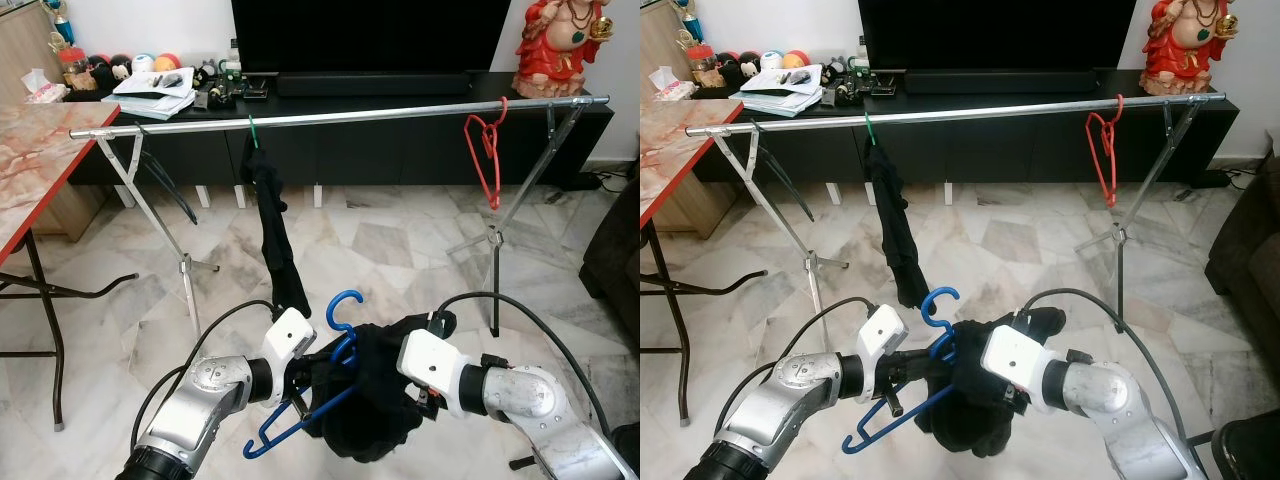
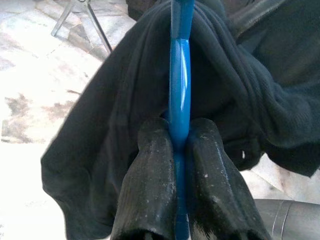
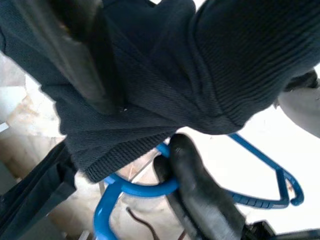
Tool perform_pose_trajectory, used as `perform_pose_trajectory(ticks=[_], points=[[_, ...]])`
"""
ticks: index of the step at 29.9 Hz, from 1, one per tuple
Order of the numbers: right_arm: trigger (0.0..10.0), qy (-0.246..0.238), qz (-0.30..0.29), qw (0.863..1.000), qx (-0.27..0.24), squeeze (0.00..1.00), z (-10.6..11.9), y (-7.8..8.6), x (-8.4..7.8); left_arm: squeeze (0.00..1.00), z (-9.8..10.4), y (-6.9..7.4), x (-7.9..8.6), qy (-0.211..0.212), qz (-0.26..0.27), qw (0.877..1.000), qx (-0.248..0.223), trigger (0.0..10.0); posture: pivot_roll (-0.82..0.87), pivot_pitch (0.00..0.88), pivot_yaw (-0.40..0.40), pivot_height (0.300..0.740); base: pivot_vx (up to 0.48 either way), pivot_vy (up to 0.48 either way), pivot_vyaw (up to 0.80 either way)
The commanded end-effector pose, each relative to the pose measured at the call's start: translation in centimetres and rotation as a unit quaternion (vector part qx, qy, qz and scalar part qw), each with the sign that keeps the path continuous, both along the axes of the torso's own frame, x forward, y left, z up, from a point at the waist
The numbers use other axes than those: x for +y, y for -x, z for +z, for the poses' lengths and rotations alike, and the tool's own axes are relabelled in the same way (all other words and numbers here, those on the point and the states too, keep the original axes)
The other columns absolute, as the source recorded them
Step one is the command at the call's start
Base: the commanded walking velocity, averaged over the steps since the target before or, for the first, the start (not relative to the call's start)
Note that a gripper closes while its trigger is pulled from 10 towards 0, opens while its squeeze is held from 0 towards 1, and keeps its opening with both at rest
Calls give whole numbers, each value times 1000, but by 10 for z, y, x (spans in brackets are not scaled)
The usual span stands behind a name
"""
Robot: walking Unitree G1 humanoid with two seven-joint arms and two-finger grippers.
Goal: Hang hanger
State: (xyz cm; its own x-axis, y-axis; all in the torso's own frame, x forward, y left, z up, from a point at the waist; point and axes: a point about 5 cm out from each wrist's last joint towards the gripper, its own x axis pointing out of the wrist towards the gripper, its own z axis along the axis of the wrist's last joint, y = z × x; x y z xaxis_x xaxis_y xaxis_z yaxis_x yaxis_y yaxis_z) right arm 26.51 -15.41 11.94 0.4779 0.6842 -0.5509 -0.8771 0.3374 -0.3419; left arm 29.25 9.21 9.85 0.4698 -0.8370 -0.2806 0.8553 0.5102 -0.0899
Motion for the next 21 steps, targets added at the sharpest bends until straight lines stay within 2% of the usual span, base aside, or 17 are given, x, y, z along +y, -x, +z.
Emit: perform_pose_trajectory(ticks=[1,5,7,8,9,10,13,14,17,18,21], points=[[10000,29,21,999,24,1000,-10,9,2,0,20,-10,4,23,21,998,-48,10000,-105,93,13,740,0,0,0],[10000,52,13,998,18,1000,-14,7,-2,0,20,-10,4,23,23,998,-49,10000,-105,95,12,740,0,0,0],[10000,60,-33,997,-29,1000,-11,-7,-5,0,19,-11,4,23,24,998,-49,10000,-104,97,11,740,0,0,0],[10000,51,-75,993,-78,1000,-3,-20,-7,0,19,-11,4,24,25,998,-49,10000,-105,98,12,740,0,0,0],[10000,46,-84,991,-96,1000,1,-24,-6,0,19,-11,4,24,25,998,-49,10000,-105,98,12,740,0,0,0],[10000,21,-103,987,-120,1000,11,-30,-4,0,19,-11,4,24,24,998,-47,10000,-106,99,12,740,0,0,0],[10000,-5,-105,985,-136,1000,20,-33,0,0,18,-10,3,25,21,998,-46,10000,-106,99,11,740,0,0,0],[10000,-34,-102,983,-152,1000,30,-35,4,0,18,-10,3,24,19,999,-44,10000,-106,99,11,740,0,0,0],[10000,-73,-97,979,-165,1000,42,-36,10,0,18,-9,3,25,17,999,-43,10000,-106,98,10,740,0,0,0],[10000,-73,-97,979,-165,1000,42,-36,10,0,18,-9,3,25,17,999,-43,10000,-106,98,10,740,0,0,0],[10000,-141,-85,970,-177,1000,59,-35,20,0,16,-8,1,26,13,999,-38,10000,-108,100,8,740,0,0,0]])
